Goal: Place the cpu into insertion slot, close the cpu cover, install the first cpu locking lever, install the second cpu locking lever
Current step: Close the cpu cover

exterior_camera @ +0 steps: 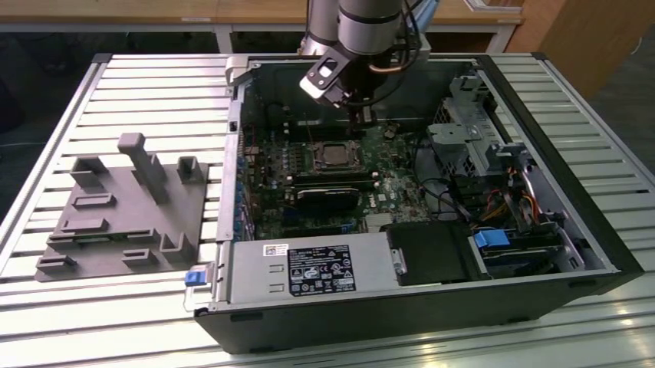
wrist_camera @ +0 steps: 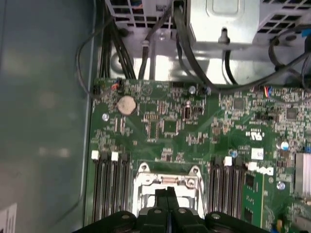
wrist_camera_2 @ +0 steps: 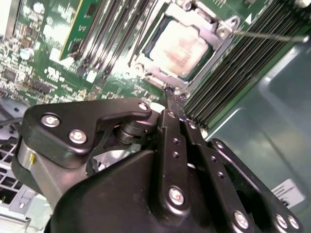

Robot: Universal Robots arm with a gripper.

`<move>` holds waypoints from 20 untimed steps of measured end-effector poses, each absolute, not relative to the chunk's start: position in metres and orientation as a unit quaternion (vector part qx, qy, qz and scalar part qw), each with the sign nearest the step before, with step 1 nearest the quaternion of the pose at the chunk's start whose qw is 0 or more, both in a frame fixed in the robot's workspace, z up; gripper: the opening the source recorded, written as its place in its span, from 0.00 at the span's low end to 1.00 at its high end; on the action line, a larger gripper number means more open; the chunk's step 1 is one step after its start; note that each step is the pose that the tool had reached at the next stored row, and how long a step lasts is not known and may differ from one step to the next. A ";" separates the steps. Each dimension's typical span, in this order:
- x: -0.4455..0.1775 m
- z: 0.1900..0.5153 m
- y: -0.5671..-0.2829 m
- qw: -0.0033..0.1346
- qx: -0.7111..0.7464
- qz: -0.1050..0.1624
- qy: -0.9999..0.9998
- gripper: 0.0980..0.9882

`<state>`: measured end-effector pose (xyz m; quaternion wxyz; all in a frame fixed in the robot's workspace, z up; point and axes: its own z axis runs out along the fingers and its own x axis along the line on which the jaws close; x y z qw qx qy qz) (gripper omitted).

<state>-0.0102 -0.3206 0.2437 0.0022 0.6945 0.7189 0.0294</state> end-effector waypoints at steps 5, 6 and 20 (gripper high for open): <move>-0.016 0.244 -0.323 0.002 0.695 0.029 0.719 0.01; -0.017 0.243 -0.324 0.002 0.695 0.029 0.719 0.01; -0.036 0.241 -0.327 0.002 0.693 0.029 0.720 0.01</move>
